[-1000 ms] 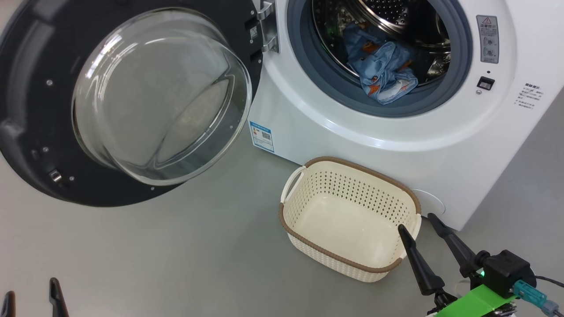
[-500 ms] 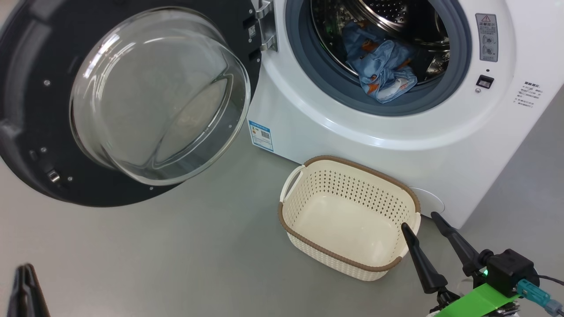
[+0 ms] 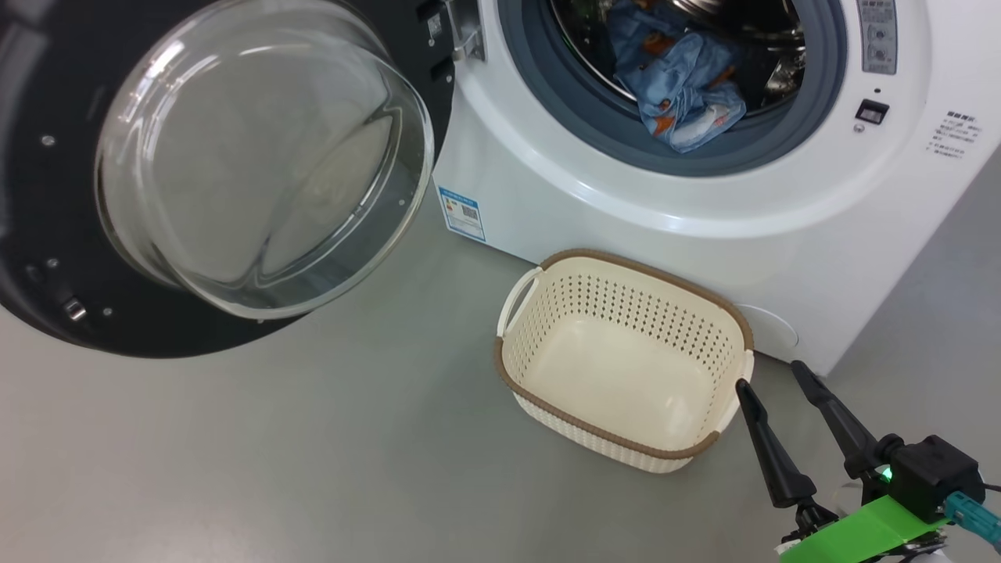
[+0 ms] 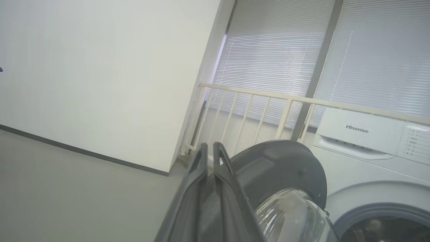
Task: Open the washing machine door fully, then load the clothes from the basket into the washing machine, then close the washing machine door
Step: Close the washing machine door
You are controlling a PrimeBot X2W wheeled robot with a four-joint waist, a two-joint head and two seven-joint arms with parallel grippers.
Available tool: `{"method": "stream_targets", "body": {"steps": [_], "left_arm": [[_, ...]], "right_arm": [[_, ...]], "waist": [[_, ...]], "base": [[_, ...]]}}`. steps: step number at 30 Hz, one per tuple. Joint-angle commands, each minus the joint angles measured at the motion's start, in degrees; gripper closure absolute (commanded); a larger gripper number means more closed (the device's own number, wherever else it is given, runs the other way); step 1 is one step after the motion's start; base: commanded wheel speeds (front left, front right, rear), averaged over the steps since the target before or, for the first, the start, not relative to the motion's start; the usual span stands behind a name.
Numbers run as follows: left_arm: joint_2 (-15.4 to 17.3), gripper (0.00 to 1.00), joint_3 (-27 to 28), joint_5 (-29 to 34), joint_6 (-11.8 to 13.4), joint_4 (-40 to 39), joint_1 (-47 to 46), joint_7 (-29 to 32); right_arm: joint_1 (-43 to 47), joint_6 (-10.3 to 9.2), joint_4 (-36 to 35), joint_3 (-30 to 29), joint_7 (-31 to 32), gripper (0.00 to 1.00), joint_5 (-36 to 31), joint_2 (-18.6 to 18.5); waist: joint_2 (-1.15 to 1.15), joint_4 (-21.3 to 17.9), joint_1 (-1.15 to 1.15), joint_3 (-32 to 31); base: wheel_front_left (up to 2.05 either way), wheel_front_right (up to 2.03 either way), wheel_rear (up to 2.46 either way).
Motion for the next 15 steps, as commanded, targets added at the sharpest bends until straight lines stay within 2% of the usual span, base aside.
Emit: {"method": "stream_targets", "body": {"steps": [1, 6, 8, 9, 15], "left_arm": [[4.4, 1.0, 2.1, -2.6, 0.0, 0.8, -4.0, 0.8], [10.9, 1.0, 0.7, -10.7, 0.0, 9.9, -12.9, 4.4], [11.8, 1.0, 0.1, -12.2, 0.0, 11.7, -14.6, 5.4], [13.7, 1.0, -1.1, -14.6, 0.0, 15.4, -17.7, 7.5], [17.3, 1.0, -3.8, -19.3, 0.0, 23.9, -24.3, 13.0]], "right_arm": [[-0.6, 0.25, -1.6, 0.8, -0.5, 0.0, -0.4, -1.1], [-1.8, 0.25, -1.6, 1.1, -0.5, 0.0, -0.6, -1.8], [-2.0, 0.25, -1.6, 1.1, -0.5, 0.0, -0.7, -2.0], [-2.5, 0.25, -1.7, 1.1, -0.5, 0.0, -0.7, -2.3], [-3.7, 0.25, -2.0, 1.4, -0.5, 0.0, -1.0, -3.0]], "waist": [[0.0, -0.9, 0.0, 1.7], [0.0, -2.1, 0.0, 3.8], [0.0, -2.2, 0.0, 4.3], [0.0, -2.5, 0.0, 5.1], [0.0, -3.3, 0.0, 7.4]], "base": [[0.0, 0.0, 0.0], [0.0, 0.0, 0.0], [0.0, 0.0, 0.0], [0.0, 0.0, 0.0], [0.0, 0.0, 0.0]]}}
